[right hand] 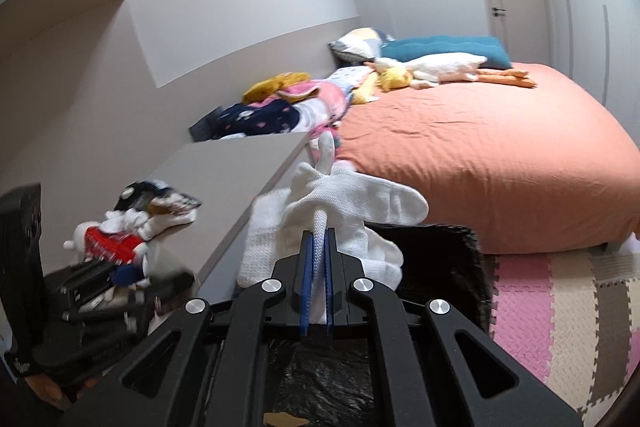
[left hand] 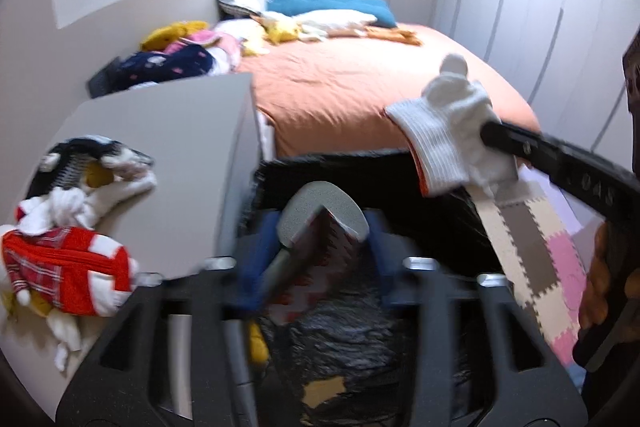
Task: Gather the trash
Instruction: 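Carry the paper strip and white glove over the black bin and open both tools, then move both open tools back toward the plush rabbit on the desk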
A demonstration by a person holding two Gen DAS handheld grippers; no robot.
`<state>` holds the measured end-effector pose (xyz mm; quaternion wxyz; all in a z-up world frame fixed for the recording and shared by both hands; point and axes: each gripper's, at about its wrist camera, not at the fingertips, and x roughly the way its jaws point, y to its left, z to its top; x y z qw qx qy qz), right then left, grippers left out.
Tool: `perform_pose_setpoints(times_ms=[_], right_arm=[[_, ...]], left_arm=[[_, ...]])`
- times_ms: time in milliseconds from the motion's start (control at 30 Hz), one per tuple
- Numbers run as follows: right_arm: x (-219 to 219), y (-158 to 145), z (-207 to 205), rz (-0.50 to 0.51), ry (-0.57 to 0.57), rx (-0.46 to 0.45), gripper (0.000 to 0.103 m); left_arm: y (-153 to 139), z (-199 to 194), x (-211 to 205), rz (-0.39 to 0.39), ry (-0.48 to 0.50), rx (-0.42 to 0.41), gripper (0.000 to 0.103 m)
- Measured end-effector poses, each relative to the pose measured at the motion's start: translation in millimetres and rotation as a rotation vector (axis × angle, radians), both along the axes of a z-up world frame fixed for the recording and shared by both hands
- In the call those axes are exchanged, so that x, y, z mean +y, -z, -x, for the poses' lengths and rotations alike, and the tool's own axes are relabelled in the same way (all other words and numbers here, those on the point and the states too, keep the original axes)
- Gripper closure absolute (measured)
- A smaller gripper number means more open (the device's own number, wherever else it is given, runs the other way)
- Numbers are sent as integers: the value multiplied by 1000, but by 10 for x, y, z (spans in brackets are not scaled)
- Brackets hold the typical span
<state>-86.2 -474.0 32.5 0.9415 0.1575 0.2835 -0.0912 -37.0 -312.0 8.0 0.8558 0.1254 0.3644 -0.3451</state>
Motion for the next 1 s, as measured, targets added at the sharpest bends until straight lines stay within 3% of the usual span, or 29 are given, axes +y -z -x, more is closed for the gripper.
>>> perform_pose_setpoints(times_ms=[33, 67, 133, 367, 700, 1000], right_arm=[[-35, -3, 18, -3, 17, -5, 69], [-68, -7, 42, -3, 37, -12, 50], [-134, -20, 91, 18, 82, -23, 44], [-236, -8, 113, -1, 105, -34, 36], [-141, 50, 15, -5, 84, -18, 35], [112, 76, -137, 11, 24, -4, 33]], left_arm=[[18, 27, -32, 2, 11, -3, 5], [29, 62, -56, 6, 26, -17, 6], [75, 111, -127, -23, 51, -33, 6], [279, 97, -235, -85, 68, 30, 6], [274, 115, -76, -112, 53, -21, 6], [260, -18, 219, -106, -12, -15, 6]])
